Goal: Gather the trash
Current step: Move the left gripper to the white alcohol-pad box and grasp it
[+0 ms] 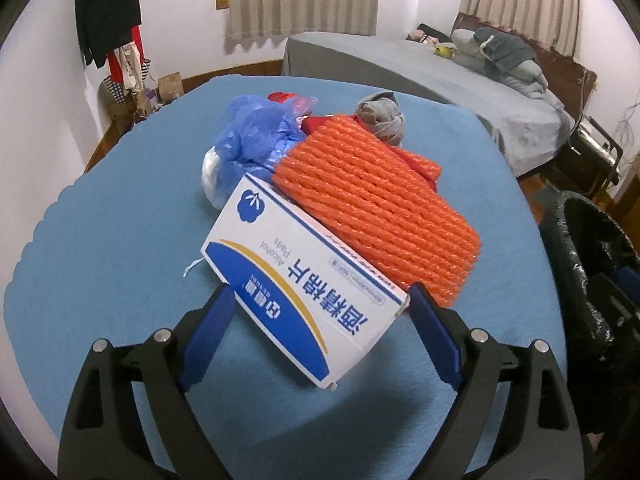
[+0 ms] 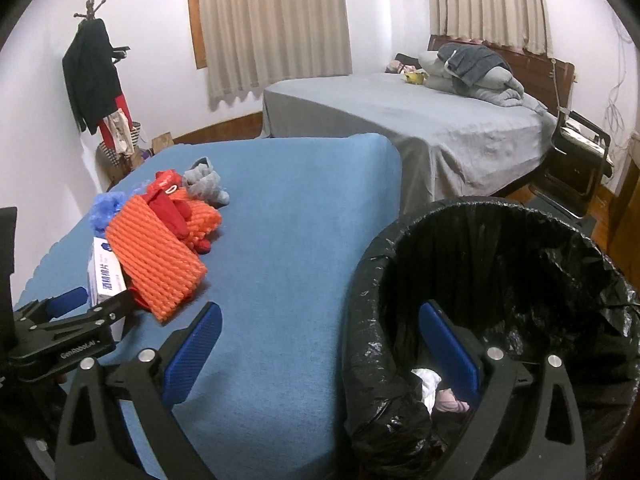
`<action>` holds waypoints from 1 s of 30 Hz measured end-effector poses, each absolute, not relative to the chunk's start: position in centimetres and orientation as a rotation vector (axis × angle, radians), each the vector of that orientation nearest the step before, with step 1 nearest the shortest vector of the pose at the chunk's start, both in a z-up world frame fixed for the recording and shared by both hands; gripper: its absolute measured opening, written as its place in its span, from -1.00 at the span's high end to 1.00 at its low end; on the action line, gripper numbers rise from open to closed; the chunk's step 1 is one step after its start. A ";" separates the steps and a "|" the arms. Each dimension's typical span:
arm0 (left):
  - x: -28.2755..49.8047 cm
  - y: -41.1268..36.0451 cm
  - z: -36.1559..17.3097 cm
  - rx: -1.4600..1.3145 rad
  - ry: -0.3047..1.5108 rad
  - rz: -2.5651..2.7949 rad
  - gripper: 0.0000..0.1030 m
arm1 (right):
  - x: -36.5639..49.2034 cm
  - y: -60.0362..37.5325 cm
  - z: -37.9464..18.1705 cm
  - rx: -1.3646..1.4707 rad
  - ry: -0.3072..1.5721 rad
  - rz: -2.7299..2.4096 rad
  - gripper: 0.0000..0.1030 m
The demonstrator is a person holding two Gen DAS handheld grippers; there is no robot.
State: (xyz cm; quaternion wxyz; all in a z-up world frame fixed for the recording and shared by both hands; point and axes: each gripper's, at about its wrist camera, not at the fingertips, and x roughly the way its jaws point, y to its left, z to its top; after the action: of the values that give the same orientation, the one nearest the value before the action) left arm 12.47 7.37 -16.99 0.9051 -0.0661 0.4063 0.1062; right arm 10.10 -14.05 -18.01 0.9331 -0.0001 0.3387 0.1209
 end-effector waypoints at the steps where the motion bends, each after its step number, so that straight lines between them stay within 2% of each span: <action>1: 12.4 7.4 -17.0 -0.135 0.840 0.223 -0.65 | 10.1 -14.0 -18.0 0.000 0.693 0.247 -0.88; 6: 12.0 8.8 -16.7 -0.123 0.822 0.237 -0.50 | 10.1 -14.0 -18.0 0.002 0.694 0.245 -0.88; 9: 11.7 10.2 -16.5 -0.123 0.817 0.255 -0.48 | 10.1 -14.0 -18.1 -0.002 0.695 0.246 -0.88; 13: 11.5 11.9 -16.0 -0.187 0.829 0.237 -0.49 | 10.1 -13.7 -18.1 -0.009 0.699 0.254 -0.88; 16: 11.5 12.5 -15.7 -0.206 0.819 0.236 -0.59 | 10.2 -13.3 -18.1 -0.015 0.703 0.261 -0.88; 26: 12.1 12.0 -16.6 -0.172 0.815 0.266 -0.60 | 10.2 -12.0 -17.9 -0.029 0.701 0.287 -0.88; 30: 11.6 12.5 -16.1 -0.169 0.779 0.257 -0.22 | 10.2 -11.3 -18.0 -0.035 0.706 0.302 -0.88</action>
State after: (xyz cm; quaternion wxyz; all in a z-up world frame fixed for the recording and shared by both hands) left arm 11.56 12.46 -16.11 0.9136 -0.0820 0.3782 0.1248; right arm 10.16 -11.32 -18.01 0.9270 -0.0171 0.3444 0.1475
